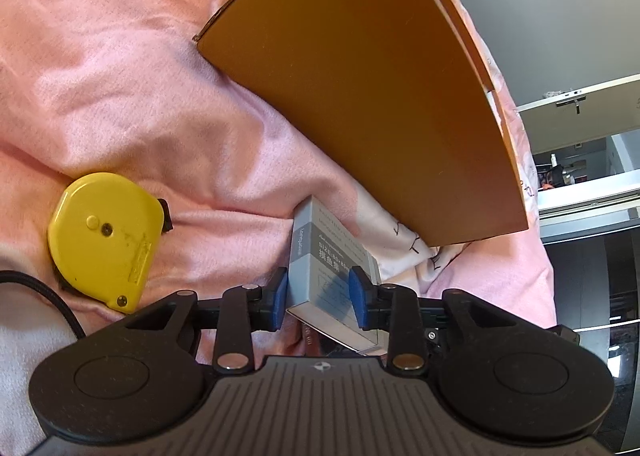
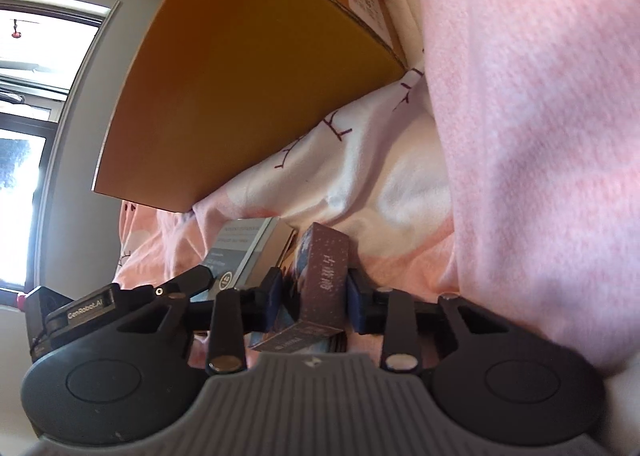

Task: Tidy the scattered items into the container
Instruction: 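Close left tool on the grey notebook while right tool grasps the dark small box, then lift the notebook with left tool while right tool carries the dark box over the shoebox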

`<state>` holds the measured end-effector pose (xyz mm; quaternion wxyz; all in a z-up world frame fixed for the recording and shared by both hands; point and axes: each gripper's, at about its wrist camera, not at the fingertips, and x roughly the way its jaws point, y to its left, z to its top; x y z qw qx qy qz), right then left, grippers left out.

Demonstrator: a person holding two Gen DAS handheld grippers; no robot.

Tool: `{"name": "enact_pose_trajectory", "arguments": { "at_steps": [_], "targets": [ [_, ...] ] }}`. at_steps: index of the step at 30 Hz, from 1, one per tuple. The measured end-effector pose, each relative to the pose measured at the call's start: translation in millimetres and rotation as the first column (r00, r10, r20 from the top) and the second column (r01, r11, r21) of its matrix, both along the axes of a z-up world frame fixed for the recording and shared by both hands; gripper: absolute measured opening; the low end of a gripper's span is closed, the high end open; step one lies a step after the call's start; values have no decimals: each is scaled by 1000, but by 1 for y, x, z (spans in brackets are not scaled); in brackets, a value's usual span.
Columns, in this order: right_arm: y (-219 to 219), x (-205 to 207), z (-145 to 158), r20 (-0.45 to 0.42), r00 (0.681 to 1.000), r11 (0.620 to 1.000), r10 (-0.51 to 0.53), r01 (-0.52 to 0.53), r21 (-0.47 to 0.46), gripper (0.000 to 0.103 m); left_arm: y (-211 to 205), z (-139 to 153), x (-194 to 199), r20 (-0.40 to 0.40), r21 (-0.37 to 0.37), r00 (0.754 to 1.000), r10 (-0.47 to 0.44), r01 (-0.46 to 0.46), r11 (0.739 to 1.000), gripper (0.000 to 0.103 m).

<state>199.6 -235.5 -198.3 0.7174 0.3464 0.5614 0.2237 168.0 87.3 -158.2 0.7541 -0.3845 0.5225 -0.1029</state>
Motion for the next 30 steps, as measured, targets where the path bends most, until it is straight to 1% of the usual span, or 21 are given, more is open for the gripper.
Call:
{"name": "enact_pose_trajectory", "arguments": {
  "at_steps": [2, 4, 5, 7, 9, 13, 16, 20, 25, 30],
  "targets": [
    [-3, -2, 4, -4, 1000, 1000, -8, 8, 18, 31, 2, 2, 0, 12, -9, 1000, 8, -8, 1000, 33],
    [-4, -4, 7, -4, 1000, 999, -14, 14, 31, 29, 5, 6, -1, 31, -18, 999, 15, -14, 1000, 27],
    [-4, -5, 10, -3, 1000, 999, -17, 17, 34, 28, 6, 8, -1, 39, -22, 999, 18, -17, 1000, 26],
    [-4, -6, 15, 5, 1000, 999, -19, 18, 30, 28, 8, 12, -1, 55, -30, 998, 20, -19, 999, 20],
    [-3, -7, 21, 19, 1000, 1000, -18, 18, 19, 27, 8, 16, -1, 69, -34, 997, 23, -21, 999, 17],
    [-7, -8, 36, 52, 998, 1000, -26, 25, 11, 26, 7, 22, 0, 82, -15, 997, 13, -12, 1000, 17],
    [-10, -8, 48, 86, 996, 999, -34, 35, -12, 26, 6, 27, 0, 93, 2, 996, 3, -3, 1000, 17],
    [-20, -6, 66, 126, 991, 999, -49, 51, -8, 26, 3, 40, 1, 134, 13, 991, -25, 24, 1000, 17],
    [-32, -3, 94, 178, 983, 999, -49, 48, 12, 26, 4, 67, 6, 193, 34, 979, -70, 65, 997, 17],
    [-29, 6, 130, 262, 964, 999, -44, 41, 17, 26, 5, 104, 15, 271, 71, 955, -120, 105, 992, 17]
  ]
}}
